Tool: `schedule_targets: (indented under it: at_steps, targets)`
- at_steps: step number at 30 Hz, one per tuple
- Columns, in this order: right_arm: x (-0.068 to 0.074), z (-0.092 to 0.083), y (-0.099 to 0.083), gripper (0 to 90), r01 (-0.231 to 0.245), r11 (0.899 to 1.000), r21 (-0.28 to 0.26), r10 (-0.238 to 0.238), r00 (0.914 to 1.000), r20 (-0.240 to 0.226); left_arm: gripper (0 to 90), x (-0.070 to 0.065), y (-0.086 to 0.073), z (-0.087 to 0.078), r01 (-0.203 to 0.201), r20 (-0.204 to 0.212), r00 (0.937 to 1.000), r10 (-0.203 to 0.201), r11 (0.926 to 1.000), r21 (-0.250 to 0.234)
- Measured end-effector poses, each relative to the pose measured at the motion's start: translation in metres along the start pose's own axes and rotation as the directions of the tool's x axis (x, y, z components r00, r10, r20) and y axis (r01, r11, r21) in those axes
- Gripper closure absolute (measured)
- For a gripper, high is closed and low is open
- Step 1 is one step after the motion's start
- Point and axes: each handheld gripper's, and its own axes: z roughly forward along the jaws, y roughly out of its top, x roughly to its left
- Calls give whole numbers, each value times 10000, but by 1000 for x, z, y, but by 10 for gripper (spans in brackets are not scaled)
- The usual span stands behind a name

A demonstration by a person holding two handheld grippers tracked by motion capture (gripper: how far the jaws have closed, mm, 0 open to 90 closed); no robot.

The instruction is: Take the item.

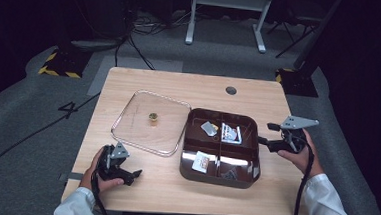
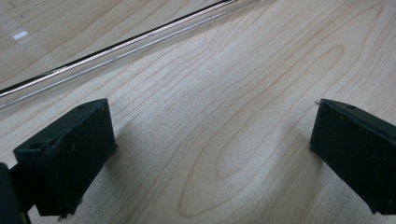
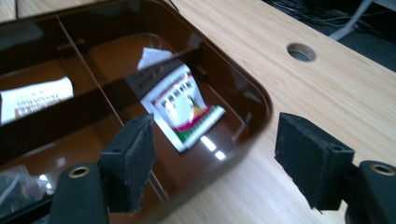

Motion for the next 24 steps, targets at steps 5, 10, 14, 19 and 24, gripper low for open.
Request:
schedule_targets:
  at_steps: [5,10,14,19,24]
  targets:
    - [8,17,12,305,290,9995,161,-285,9991,-315,1,0,0,0,2,0,10000,-2,10000,0]
    - [12,35,20,321,467,9977,485,-439,9975,-558,1,0,0,0,-2,-3,10000,2,10000,1]
    - [12,44,24,341,544,9964,645,-501,9965,-671,1,0,0,0,-6,-1,10000,6,10000,2]
    - [14,57,28,363,744,9929,931,-673,9947,-774,1,0,0,0,-1,-2,10000,1,10000,1]
    - [18,73,30,378,1023,9843,1441,-903,9920,-877,2,0,0,0,-1,-3,10000,1,10000,0]
